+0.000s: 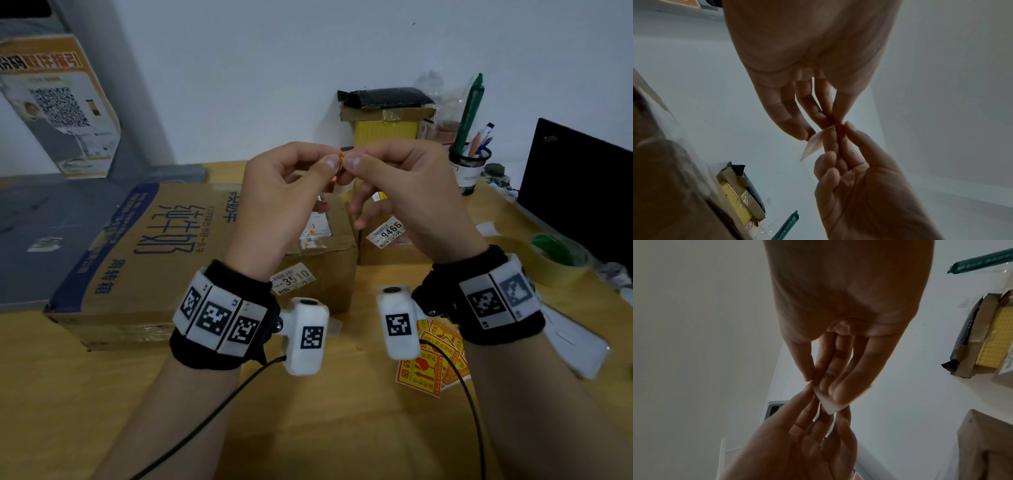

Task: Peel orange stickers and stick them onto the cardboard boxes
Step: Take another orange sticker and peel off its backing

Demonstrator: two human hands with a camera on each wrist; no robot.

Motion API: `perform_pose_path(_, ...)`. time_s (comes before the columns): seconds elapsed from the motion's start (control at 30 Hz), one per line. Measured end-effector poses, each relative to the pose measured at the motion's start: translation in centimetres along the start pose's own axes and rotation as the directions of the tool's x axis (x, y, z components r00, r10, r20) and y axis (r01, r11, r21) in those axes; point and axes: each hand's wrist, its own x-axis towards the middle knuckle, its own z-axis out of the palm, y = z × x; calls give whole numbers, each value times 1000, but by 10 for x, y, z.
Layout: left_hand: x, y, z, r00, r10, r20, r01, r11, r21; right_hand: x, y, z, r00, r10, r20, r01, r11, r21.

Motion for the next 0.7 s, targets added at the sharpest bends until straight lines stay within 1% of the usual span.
perform_pose_path(0.5,-2,2,2,1000,13,8,-13,1000,23,-1,-4,-3,1000,-23,-3,23,999,-24)
perform_pose_path(0.7,-2,2,1,1000,27,13,-27,999,36,-1,-6,-3,1000,-12,-7,12,1000,-17)
